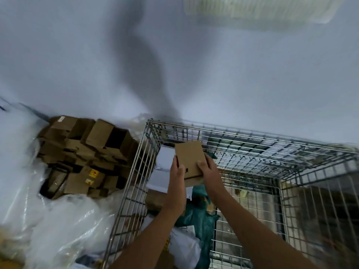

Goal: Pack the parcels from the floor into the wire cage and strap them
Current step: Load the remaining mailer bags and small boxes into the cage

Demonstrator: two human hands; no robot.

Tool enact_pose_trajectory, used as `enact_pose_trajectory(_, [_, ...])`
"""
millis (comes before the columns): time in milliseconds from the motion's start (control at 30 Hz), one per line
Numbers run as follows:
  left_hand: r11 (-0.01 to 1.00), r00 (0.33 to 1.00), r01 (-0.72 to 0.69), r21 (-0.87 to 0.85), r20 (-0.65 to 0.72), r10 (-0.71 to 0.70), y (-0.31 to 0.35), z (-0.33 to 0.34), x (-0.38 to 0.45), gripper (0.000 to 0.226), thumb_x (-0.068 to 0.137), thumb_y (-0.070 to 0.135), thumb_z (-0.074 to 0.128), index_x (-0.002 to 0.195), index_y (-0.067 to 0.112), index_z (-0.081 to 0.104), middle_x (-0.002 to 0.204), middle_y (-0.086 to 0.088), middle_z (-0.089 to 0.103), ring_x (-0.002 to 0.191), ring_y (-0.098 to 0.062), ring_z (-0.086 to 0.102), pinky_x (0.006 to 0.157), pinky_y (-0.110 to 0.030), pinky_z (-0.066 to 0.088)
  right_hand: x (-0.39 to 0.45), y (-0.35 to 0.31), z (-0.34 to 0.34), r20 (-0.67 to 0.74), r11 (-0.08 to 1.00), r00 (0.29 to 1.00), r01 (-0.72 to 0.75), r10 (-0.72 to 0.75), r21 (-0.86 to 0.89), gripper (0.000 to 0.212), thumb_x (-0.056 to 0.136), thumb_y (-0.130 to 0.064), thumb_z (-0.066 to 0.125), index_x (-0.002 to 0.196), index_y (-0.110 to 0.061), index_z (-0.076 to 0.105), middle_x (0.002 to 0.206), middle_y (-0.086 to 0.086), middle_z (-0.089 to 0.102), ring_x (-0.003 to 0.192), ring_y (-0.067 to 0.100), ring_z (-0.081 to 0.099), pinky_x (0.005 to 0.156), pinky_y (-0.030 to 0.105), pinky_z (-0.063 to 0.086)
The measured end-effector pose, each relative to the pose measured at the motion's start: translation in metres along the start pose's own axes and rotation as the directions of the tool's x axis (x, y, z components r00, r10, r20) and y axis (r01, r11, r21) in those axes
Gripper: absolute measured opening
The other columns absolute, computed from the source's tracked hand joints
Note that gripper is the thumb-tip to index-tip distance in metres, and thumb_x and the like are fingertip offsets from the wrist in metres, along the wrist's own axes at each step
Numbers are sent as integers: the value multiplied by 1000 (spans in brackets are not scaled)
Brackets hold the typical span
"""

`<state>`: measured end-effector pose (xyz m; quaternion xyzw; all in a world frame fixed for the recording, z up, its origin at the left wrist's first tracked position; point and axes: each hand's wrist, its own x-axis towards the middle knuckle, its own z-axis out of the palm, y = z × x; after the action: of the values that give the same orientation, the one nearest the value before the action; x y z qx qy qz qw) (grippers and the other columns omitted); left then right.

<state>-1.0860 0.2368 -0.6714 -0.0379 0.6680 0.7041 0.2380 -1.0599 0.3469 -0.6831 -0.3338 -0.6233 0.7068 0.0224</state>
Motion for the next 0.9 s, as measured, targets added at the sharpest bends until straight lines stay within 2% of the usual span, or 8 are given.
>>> enact_pose_trajectory(133, [982,998,45,183,27,-51,-18,-20,16,64,109,38,48,161,39,10,150,15,37,117,19,50,86,-3,46,13,21,9,89,987,996,24,-10,-162,52,95,-58,55,144,-50,40,125,-26,61,107,-4,63,85,20,53])
enact_pose_trajectory(200, [968,996,88,236,8,-93,-21,-30,23,71,108,38,51,164,36,7,146,18,34,118,8,50,84,-4,43,26,25,15,95,972,995,2,21,-233,60,97,-49,57,152,-44,36,135,-14,58,112,4,62,92,28,54])
enact_pose_trajectory(333, [963,989,148,226,-54,-139,-30,-43,37,58,107,36,52,156,43,22,142,25,39,112,16,50,89,-6,41,59,29,31,121,951,989,-42,83,-307,63,97,-18,55,157,-29,37,145,0,55,111,13,62,82,21,52])
enact_pose_trajectory(467, [968,967,238,76,-116,-228,-43,-48,60,38,108,20,50,142,37,47,132,6,63,112,-8,64,80,-19,50,95,31,50,120,891,990,-9,71,-453,59,100,-18,54,156,-21,39,151,7,50,126,24,55,96,30,48])
enact_pose_trajectory(600, [950,944,312,26,-120,-307,-51,-51,83,32,107,20,50,131,40,50,121,15,63,97,4,63,69,-12,48,128,31,63,156,807,987,70,27,-586,59,98,-15,56,155,-23,42,150,8,52,127,26,56,91,25,43])
enact_pose_trajectory(667, [934,932,353,49,-106,-347,-51,-55,93,38,106,26,50,143,35,47,135,10,61,118,-13,60,84,-24,49,137,28,69,176,762,984,113,1,-638,60,97,-14,57,155,-24,43,149,8,53,122,26,60,88,23,45])
enact_pose_trajectory(767, [894,903,429,131,-96,-419,-49,-59,111,61,108,33,44,164,25,24,167,-3,33,149,-28,38,118,-45,36,149,31,75,279,571,946,322,-164,-755,60,96,-4,56,154,-15,43,157,13,45,141,31,46,113,31,38])
enact_pose_trajectory(900, [916,959,281,288,-124,-255,-44,-64,113,61,109,44,37,165,23,24,169,-3,30,153,-24,32,125,-46,29,146,38,82,290,311,926,358,-242,-881,54,108,-30,41,158,-14,34,164,7,34,154,27,26,123,43,24])
